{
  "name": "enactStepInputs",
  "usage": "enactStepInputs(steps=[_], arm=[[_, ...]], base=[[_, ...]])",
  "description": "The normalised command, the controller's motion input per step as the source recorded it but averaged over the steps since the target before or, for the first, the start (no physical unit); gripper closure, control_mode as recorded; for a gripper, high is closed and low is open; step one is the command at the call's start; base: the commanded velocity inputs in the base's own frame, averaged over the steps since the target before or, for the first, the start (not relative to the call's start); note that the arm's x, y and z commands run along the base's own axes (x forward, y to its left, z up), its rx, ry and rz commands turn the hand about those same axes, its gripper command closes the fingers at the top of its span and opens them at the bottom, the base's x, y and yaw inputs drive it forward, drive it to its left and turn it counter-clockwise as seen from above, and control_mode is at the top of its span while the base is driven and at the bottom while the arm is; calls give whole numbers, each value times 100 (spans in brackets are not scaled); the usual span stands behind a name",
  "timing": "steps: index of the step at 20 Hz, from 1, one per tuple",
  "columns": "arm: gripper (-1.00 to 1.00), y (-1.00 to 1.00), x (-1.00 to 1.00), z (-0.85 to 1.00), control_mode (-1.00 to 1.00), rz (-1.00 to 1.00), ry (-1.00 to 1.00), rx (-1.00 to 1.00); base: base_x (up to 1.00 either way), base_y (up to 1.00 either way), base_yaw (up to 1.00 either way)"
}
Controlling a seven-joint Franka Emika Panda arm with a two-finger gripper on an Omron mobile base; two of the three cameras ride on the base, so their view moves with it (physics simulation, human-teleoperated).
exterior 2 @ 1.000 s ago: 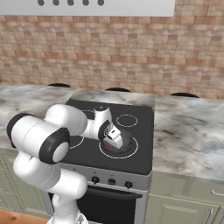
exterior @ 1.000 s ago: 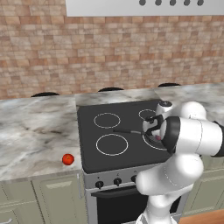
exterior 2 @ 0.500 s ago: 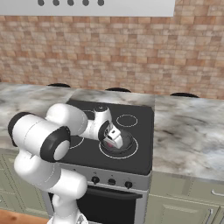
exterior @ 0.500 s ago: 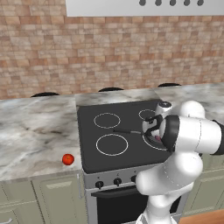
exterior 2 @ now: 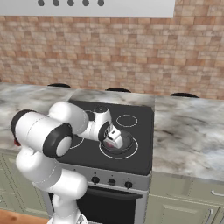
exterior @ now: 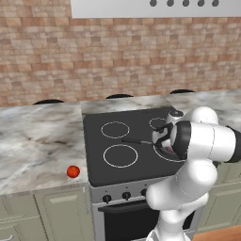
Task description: Place the pan on the front right burner on the stove. Then place the tomato and the onion in the pan and turn on the front right burner.
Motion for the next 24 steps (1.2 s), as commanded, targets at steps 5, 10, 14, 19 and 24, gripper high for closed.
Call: enactStepInputs(steps=[5, 10, 14, 19, 24], arm=[[-100, -4, 2, -25, -100, 5, 0, 0], [-100, -11, 0, -7, -100, 5, -1, 0], [-100, -2, -1, 29, -100, 3, -17, 1], [-100, 0, -13, 54, -100, 1, -19, 0], [-100, 4, -13, 55, -100, 0, -16, 0]], base=[[0, 0, 0], [0, 0, 0], [0, 0, 0], [0, 0, 0], [0, 0, 0]])
